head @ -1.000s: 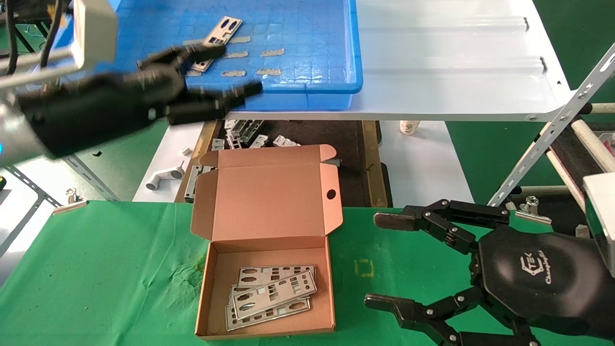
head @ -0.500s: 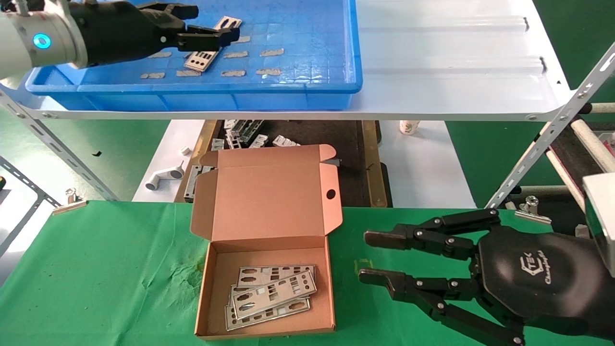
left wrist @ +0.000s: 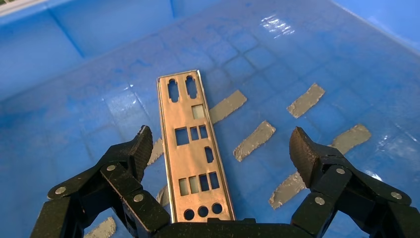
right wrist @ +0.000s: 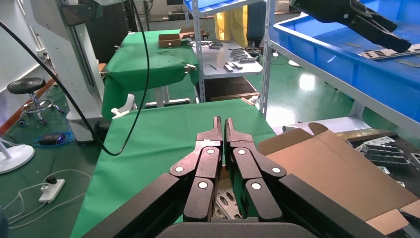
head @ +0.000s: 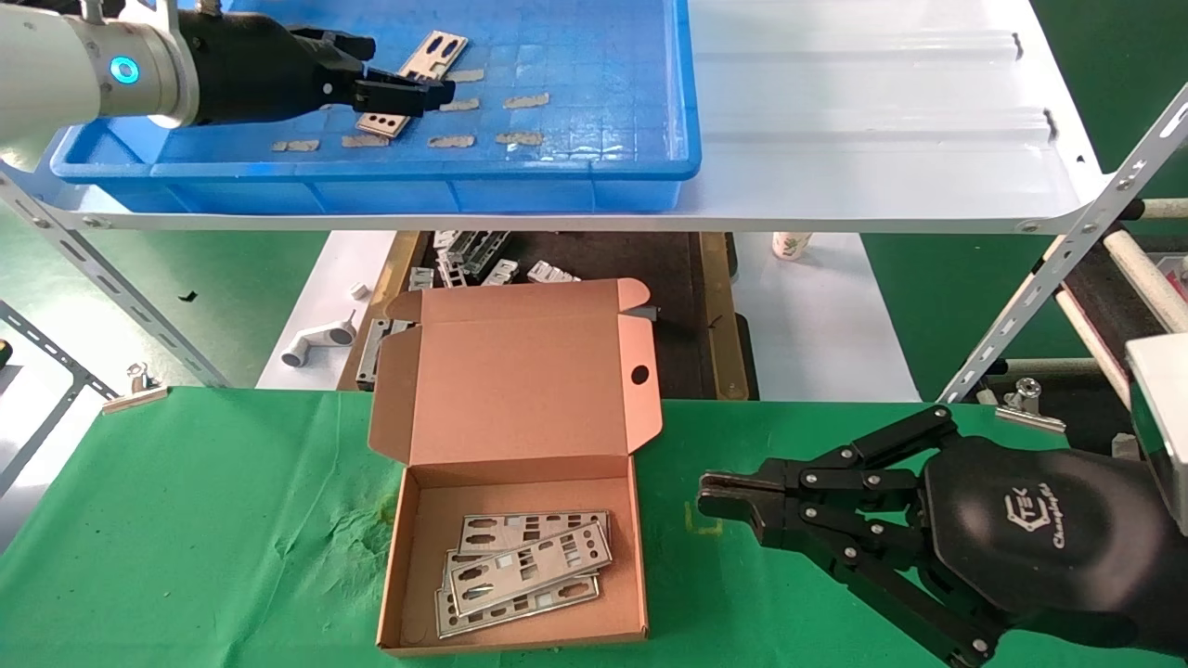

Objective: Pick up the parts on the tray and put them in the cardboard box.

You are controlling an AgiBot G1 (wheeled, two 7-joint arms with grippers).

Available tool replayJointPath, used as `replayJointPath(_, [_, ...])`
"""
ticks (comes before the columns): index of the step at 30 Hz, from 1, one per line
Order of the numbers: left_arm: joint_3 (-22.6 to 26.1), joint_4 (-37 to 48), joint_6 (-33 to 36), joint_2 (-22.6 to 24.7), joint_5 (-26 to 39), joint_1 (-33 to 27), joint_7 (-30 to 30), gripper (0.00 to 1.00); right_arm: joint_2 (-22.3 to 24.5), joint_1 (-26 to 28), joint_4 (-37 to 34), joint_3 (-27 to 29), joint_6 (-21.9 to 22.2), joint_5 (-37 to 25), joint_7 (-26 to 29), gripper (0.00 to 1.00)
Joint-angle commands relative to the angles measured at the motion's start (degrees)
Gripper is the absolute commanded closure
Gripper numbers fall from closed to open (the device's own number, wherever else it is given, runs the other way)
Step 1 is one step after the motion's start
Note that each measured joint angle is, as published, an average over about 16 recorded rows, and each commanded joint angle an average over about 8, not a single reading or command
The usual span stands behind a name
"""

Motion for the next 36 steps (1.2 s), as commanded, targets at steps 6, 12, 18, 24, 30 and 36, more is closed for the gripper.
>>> replayJointPath(6, [-0.01,2.57,-0.54,0.97,0.02,-0.48,1.20,0.55,0.00,0.00,0.00,-0.01,0.00,0.00,0.00,1.00])
replayJointPath(12, [-0.02,3.99,-1.32,1.50,0.02,-0.49,1.41,0.99,0.00,0.00,0.00,-0.01,0.00,0.01,0.00,1.00])
replayJointPath(18, [0.08,4.87,-2.34,2.02,0.15,-0.53,1.17,1.00,0.01,0.00,0.00,-0.01,0.01,0.01,-0.01,1.00])
replayJointPath(24, [0.15,5.43,-3.28,2.34,0.25,-0.47,0.76,1.00,0.01,0.00,0.00,-0.02,0.01,0.01,-0.01,1.00])
replayJointPath(30, [0.30,5.55,-3.93,2.51,0.46,-0.40,0.67,1.00,0.01,0.01,0.00,-0.02,0.01,0.01,-0.01,1.00])
replayJointPath(36, [0.46,5.53,-4.69,2.48,0.69,-0.36,0.78,1.00,0.01,0.01,0.00,-0.03,0.01,0.02,-0.01,1.00])
